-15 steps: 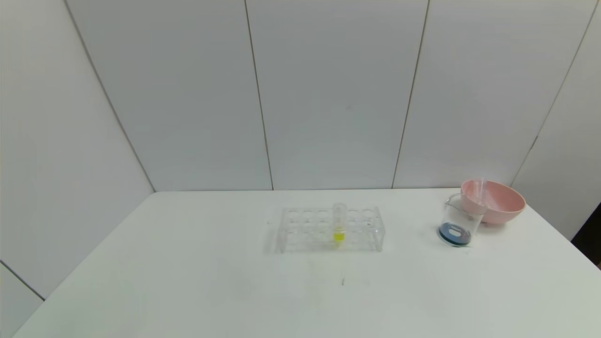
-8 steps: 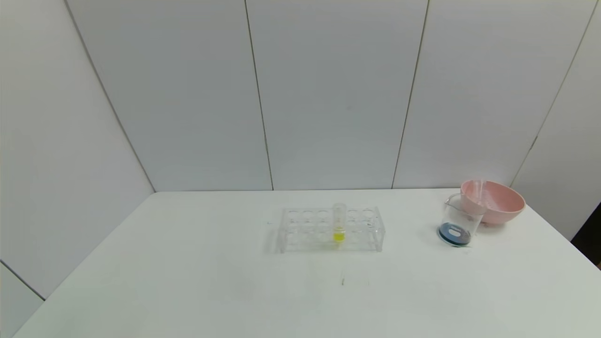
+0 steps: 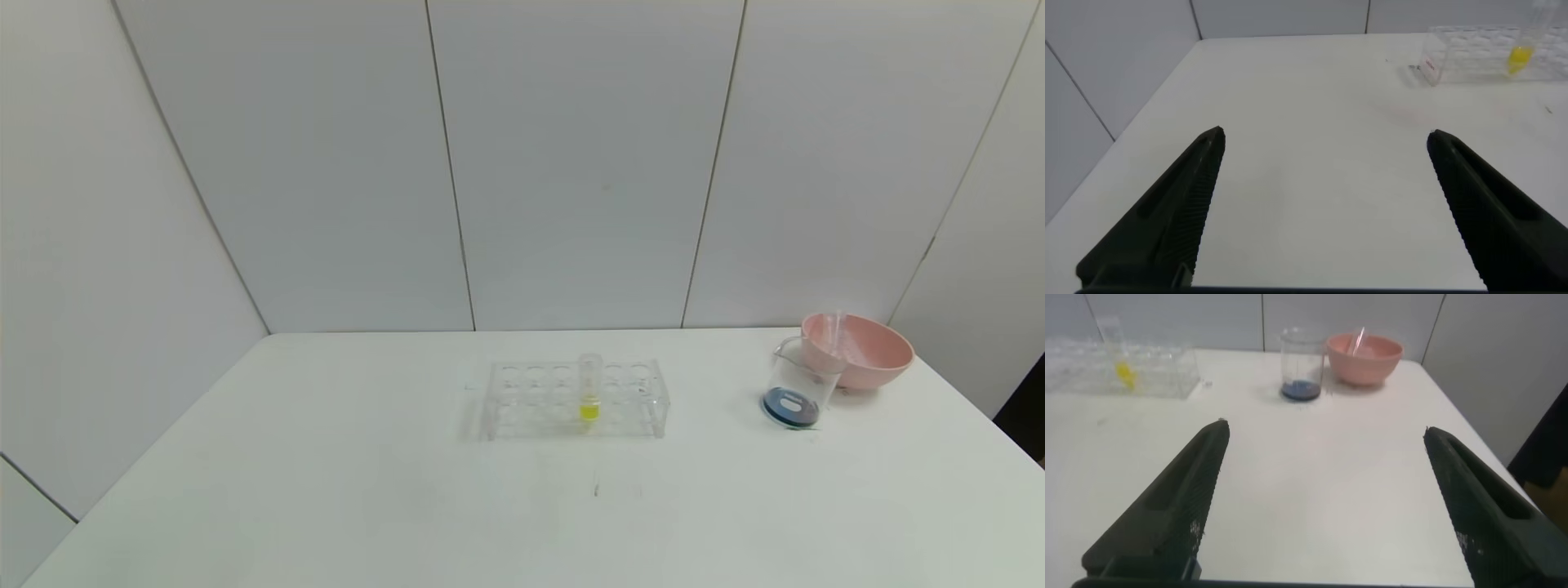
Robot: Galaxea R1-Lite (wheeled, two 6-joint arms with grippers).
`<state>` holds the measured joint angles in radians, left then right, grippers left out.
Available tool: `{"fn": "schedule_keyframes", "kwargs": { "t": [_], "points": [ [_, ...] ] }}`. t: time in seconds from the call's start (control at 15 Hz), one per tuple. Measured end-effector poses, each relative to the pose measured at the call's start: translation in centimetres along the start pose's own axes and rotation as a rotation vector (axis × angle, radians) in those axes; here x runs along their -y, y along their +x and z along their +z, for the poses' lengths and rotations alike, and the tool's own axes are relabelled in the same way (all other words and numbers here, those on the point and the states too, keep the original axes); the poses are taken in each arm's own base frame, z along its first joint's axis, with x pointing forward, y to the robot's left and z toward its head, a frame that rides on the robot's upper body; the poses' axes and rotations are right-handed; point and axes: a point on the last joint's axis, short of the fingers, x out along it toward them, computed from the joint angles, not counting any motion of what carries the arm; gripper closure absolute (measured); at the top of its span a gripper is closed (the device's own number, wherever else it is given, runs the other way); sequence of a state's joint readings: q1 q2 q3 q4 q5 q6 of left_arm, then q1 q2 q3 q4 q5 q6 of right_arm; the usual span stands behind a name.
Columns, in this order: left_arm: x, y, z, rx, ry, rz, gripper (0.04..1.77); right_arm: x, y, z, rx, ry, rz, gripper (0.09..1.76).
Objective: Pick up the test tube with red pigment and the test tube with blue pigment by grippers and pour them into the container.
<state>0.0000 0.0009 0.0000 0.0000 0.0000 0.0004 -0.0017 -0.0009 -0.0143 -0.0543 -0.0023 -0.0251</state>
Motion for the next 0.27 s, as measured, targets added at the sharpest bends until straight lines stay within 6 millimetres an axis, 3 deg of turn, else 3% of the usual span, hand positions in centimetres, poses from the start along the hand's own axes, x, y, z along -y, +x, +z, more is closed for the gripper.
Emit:
{"fn": "schedule_keyframes", "kwargs": {
  "t": [0.27],
  "points": [
    [0.00,0.00,0.00,0.000,0.000,0.000,0.05,-0.03,0.05,-0.97,-0.072,0.002,0.007,0.15]
  ]
}}
